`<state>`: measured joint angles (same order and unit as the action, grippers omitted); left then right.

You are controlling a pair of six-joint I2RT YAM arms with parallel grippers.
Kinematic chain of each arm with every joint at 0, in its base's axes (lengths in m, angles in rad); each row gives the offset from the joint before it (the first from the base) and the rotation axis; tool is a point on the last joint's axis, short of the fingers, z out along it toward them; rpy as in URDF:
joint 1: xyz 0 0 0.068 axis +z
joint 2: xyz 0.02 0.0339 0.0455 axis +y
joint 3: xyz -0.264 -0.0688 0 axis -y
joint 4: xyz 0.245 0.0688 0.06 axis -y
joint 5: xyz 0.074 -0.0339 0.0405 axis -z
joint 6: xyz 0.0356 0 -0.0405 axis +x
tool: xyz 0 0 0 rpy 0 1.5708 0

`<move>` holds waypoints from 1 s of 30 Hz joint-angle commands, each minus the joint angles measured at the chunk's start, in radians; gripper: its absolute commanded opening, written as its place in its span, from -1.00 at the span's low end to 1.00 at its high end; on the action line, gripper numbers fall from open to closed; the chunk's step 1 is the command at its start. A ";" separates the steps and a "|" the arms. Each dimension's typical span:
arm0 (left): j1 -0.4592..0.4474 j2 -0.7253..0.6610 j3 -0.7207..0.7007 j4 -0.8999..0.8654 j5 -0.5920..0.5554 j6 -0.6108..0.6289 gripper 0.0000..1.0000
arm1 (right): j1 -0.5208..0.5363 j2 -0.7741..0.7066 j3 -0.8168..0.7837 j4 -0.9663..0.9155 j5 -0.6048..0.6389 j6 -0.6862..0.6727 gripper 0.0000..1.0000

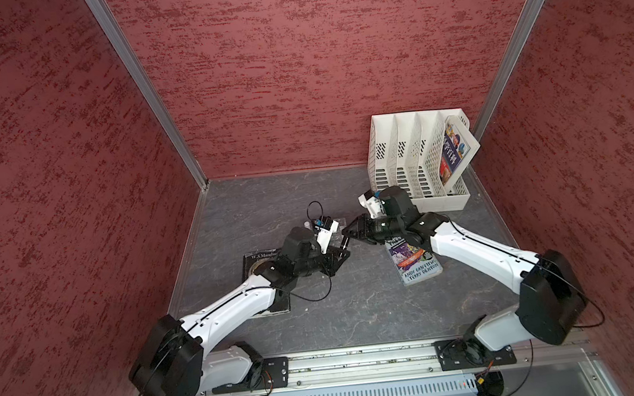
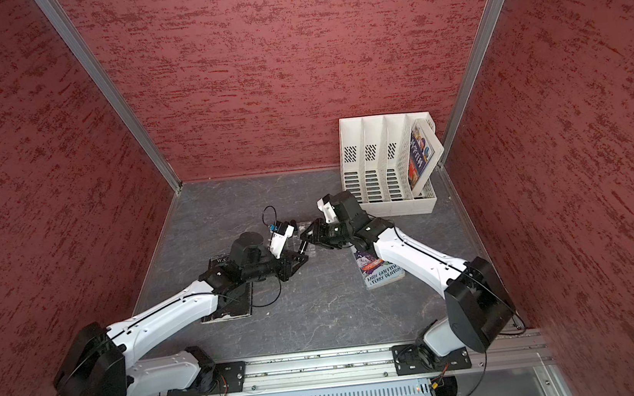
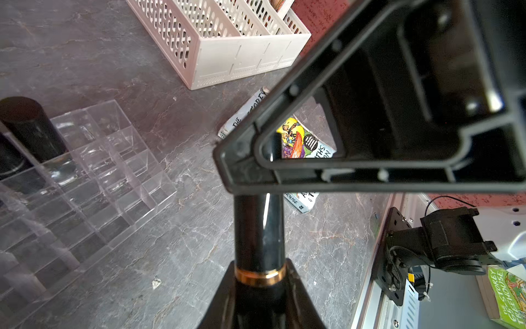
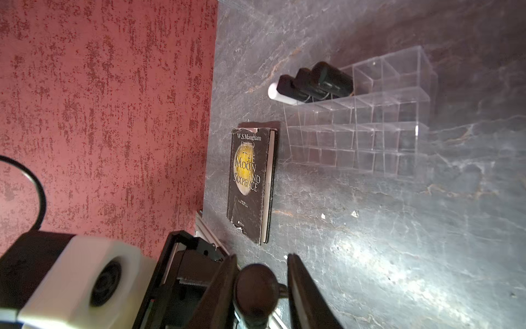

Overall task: Arrange the lipsticks in the organizer
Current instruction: Pick up the lipstick at the center of the board, then place the lipstick in the storage box.

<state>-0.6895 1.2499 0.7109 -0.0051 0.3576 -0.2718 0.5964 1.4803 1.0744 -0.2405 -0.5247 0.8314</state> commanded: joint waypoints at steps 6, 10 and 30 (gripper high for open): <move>0.014 -0.012 0.057 -0.043 -0.028 -0.013 0.35 | 0.002 0.050 0.037 0.059 0.037 0.040 -0.52; 0.107 -0.087 0.085 -0.183 -0.121 -0.082 0.89 | 0.005 0.083 0.065 0.106 0.256 -0.005 -0.60; 0.442 -0.202 0.012 -0.351 -0.214 -0.211 0.87 | 0.164 0.436 0.268 0.280 0.922 -0.457 -0.74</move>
<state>-0.2523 1.0382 0.7326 -0.3550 0.1322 -0.4786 0.7666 1.9079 1.3083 0.0032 0.3435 0.3912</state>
